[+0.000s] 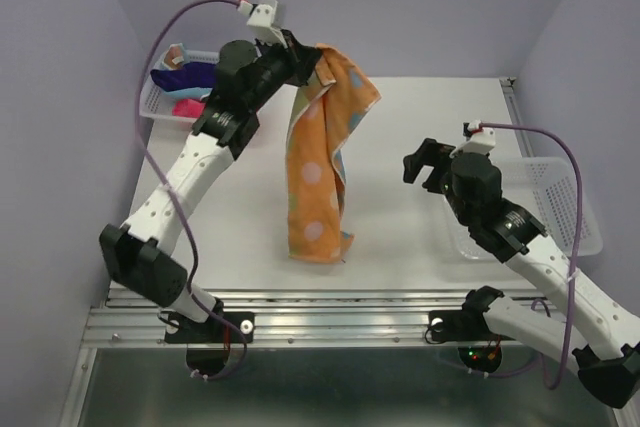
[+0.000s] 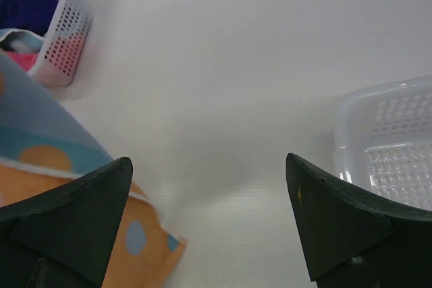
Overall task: Fold and stack the towels
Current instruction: Move the towel to the center of the board, then flatten out the crumpled towel, then fold the towel
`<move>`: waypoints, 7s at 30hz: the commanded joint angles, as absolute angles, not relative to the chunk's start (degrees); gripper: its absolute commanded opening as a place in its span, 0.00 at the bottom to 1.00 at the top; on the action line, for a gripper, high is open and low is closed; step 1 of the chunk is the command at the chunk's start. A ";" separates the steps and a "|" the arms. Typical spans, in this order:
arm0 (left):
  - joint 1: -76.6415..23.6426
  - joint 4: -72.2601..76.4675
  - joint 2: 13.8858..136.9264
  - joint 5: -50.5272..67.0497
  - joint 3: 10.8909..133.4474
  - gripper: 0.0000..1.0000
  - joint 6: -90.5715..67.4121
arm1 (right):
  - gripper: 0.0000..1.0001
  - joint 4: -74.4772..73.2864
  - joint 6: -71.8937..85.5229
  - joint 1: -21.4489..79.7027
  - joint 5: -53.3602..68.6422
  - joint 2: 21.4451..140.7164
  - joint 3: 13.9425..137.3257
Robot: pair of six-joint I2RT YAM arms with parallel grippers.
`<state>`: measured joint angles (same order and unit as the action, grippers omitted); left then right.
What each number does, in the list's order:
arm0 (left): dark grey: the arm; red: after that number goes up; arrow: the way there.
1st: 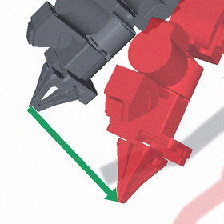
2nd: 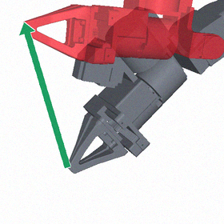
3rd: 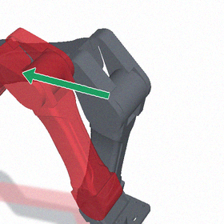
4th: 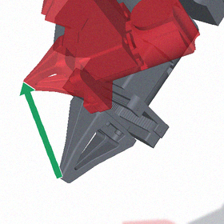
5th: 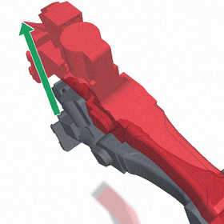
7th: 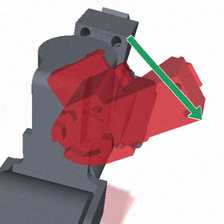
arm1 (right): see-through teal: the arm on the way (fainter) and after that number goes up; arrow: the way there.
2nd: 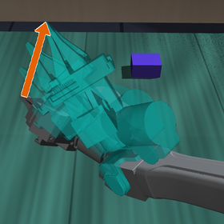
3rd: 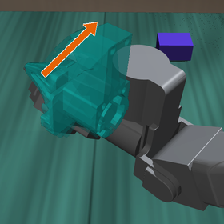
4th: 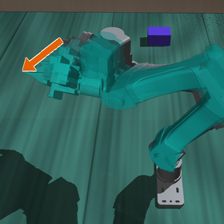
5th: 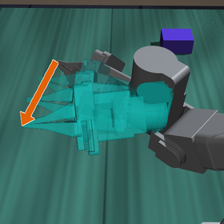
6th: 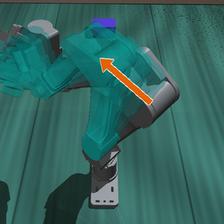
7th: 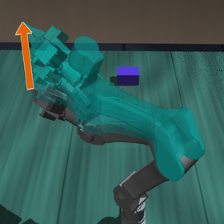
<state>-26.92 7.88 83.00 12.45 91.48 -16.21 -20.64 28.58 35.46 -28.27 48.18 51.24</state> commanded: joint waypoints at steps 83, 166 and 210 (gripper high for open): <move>-46.31 -11.95 72.77 -4.48 30.41 0.80 -57.30 | 0.01 -19.43 49.04 43.07 -13.62 68.21 34.02; -44.39 -25.93 77.06 -26.28 58.61 0.00 -52.05 | 0.01 -28.13 47.64 43.08 -29.52 62.74 51.22; -26.37 -18.90 122.69 -14.33 106.96 0.00 -30.24 | 0.01 -13.10 33.05 20.39 -16.43 108.45 85.51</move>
